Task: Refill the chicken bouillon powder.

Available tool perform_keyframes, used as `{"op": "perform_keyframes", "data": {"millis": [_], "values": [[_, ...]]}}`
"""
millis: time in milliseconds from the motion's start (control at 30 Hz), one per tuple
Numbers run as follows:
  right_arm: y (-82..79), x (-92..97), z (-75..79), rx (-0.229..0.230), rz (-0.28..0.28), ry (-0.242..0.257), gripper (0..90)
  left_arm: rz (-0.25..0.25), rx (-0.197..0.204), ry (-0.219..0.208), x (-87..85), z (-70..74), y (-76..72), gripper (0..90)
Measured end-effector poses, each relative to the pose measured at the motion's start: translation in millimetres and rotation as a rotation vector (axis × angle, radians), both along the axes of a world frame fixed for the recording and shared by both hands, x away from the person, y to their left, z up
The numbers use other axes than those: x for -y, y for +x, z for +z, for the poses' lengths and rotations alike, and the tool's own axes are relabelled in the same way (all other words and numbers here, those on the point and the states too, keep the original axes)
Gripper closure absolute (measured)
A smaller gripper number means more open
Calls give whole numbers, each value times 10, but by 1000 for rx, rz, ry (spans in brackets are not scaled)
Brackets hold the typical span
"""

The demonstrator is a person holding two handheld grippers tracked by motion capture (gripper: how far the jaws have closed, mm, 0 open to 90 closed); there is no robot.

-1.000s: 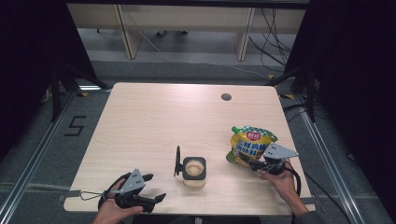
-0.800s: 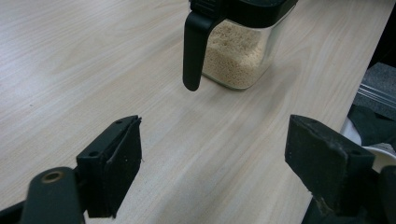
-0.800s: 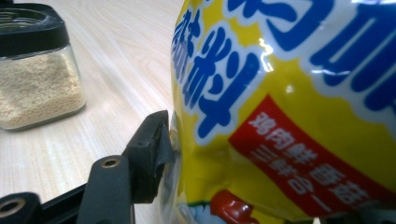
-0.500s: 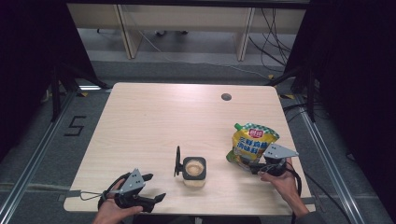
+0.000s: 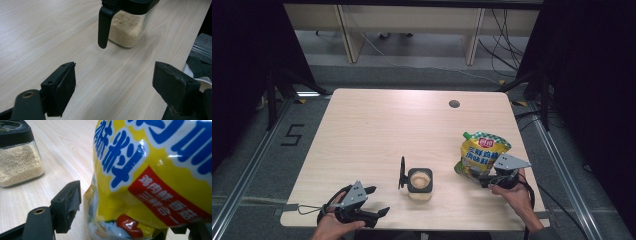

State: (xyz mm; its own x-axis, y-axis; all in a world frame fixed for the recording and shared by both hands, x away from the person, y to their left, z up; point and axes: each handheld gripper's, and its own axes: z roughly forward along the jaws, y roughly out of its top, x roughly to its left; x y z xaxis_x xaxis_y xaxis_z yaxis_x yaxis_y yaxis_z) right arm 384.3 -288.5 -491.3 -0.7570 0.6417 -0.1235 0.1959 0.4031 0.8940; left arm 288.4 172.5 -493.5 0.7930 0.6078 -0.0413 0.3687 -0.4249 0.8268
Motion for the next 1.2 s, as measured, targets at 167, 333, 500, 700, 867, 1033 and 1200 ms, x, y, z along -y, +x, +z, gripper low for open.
{"op": "perform_keyframes", "data": {"millis": [167,333,500,700,867,1033,1200], "values": [[-6,21,13,-4,-21,4,229,2,-3,-6,6,0,-7,184],[-70,68,45,-24,-37,-1,186,0,0,-4,-1,1,-1,184],[-207,135,115,-5,-56,5,175,0,2,2,2,0,0,184],[-370,215,157,-19,-96,-23,183,25,-16,-25,19,-12,-14,184],[-481,254,166,-46,-129,-33,187,22,-8,-29,6,-7,1,184],[-589,259,185,-50,-145,-77,189,42,-14,-23,-11,9,6,186],[-655,279,165,-64,-145,-87,190,54,-16,-42,-19,33,28,188]]}}
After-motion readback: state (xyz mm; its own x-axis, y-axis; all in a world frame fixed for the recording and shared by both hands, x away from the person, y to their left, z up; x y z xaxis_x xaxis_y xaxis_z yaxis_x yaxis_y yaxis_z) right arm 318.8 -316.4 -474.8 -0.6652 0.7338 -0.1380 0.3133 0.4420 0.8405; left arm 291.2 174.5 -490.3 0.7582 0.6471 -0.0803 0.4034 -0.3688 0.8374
